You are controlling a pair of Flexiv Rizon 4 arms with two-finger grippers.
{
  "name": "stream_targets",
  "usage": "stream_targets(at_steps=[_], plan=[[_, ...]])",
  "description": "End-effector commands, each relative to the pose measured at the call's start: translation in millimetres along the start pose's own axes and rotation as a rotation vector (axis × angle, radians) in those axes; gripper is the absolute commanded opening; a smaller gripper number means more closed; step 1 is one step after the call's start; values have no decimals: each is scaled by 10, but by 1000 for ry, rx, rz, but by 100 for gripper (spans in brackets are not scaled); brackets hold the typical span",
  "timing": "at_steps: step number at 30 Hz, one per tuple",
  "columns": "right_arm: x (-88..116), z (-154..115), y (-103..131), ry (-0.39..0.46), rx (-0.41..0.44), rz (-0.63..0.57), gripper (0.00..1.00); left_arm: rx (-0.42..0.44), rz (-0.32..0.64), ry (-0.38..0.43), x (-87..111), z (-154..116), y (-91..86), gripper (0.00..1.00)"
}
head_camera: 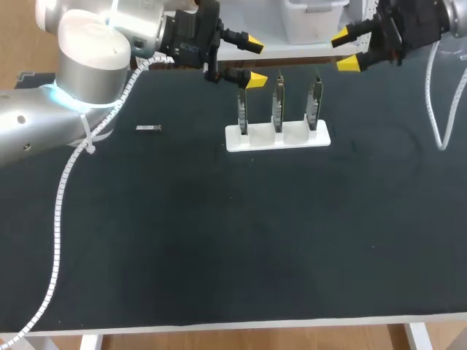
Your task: Pick up the optical module with the left hand, and insert it into the network port with the right hand.
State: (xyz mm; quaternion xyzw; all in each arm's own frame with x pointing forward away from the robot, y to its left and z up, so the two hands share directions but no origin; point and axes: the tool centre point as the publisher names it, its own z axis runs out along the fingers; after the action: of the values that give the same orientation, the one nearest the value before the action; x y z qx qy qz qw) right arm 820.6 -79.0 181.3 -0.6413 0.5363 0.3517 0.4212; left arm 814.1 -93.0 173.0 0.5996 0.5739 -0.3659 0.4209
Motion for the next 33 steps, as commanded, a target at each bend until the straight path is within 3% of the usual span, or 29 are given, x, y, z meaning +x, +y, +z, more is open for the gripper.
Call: stream_targets(at_steps=[1, 9, 21, 33], plan=[[-6, 1, 3, 2, 1, 0, 100, 4, -1, 4, -9, 7, 19, 100], [-6, 1, 3, 2, 1, 0, 100, 4, -1, 4, -9, 7, 19, 100], [53, -49, 273, 38, 2, 34, 100, 4, -1, 4, -9, 7, 19, 100], [48, -115, 310, 60, 12, 40, 100, 4, -1, 4, -9, 7, 19, 100]])
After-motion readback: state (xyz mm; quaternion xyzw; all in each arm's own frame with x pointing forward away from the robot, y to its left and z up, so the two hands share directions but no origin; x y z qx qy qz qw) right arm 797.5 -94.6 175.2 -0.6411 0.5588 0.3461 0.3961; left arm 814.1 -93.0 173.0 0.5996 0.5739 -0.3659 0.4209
